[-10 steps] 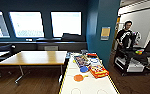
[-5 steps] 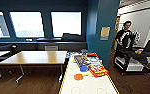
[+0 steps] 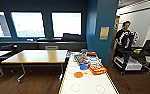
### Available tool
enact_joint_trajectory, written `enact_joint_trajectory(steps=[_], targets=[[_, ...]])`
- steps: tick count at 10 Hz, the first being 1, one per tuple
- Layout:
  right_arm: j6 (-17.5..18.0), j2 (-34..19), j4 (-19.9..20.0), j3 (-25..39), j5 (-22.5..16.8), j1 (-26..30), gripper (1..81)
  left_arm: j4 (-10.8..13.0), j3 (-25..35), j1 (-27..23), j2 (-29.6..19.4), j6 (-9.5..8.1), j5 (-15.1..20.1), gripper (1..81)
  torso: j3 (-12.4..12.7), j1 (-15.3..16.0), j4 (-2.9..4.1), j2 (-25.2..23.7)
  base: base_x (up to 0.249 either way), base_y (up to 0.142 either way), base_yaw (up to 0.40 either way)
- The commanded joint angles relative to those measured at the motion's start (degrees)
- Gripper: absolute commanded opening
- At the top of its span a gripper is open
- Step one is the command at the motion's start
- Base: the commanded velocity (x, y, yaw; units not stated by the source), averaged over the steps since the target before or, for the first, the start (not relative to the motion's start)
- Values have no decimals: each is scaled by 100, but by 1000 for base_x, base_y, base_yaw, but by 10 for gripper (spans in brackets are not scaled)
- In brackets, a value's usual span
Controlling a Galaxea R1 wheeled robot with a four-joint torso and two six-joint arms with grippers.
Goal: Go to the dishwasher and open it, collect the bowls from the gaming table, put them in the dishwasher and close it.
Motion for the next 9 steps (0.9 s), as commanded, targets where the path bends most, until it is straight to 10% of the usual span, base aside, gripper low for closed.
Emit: enact_joint_trajectory(steps=[1, 9], targets=[[17, -15, -105, 63, -36, 241, 10, 91, -239, -322, -14, 18, 51, 10, 0, 0, 0, 0, -120, 0, 0], [17, 213, -184, -323, -63, 223, 10, 82, -600, -269, 205, 80, 51, 10, 0, 0, 0, 0, -121, 0, 0]])
